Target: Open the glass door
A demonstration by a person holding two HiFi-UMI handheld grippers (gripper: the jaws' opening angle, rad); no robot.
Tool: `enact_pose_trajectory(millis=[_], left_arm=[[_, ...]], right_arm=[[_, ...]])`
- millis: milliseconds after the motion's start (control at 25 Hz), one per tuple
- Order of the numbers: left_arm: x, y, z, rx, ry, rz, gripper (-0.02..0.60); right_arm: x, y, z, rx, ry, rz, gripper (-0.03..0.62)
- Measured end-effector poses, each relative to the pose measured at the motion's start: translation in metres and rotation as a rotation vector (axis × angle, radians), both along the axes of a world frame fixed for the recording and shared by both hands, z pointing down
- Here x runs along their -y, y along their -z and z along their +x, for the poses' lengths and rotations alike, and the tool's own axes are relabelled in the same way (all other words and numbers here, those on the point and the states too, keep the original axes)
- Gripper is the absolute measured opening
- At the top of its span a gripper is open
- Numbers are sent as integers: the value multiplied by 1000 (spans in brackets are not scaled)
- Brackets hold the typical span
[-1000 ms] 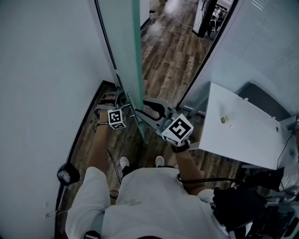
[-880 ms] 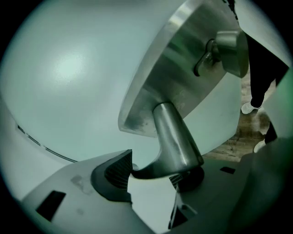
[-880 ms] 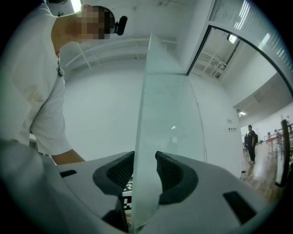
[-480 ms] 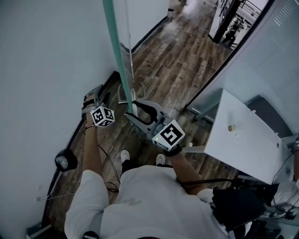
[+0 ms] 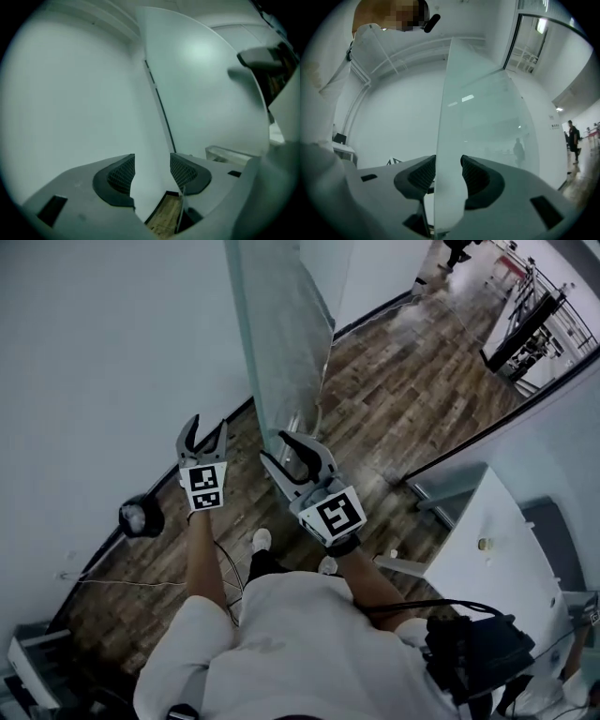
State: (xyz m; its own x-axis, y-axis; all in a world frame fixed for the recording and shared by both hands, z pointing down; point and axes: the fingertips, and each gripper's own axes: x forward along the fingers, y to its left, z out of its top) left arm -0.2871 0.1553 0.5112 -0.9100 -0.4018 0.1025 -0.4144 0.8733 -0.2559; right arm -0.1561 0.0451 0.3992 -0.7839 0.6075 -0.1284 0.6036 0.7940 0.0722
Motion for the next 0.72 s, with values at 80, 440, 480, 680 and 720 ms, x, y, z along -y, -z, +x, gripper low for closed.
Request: enact_pose_trajectory(millis=[80,440,480,680,720], left_arm=[[-22,6,10,-5,33,76,235],[-112,24,26,42,130,161,235],[-123,23,24,43,141,161,235],[-178,25,-1,52,182,166,235],[-188,27,-6,55,187,167,235]], right_arm=[[-17,-9,-6,-36,53,32,175],[-109,-16,-56,-94,78,72,156],[-120,-17,-63,-102,60,71,156],[-171,-18,-108,-119,-17,80,155],[-179,-17,-116,-121,-29,84,156]])
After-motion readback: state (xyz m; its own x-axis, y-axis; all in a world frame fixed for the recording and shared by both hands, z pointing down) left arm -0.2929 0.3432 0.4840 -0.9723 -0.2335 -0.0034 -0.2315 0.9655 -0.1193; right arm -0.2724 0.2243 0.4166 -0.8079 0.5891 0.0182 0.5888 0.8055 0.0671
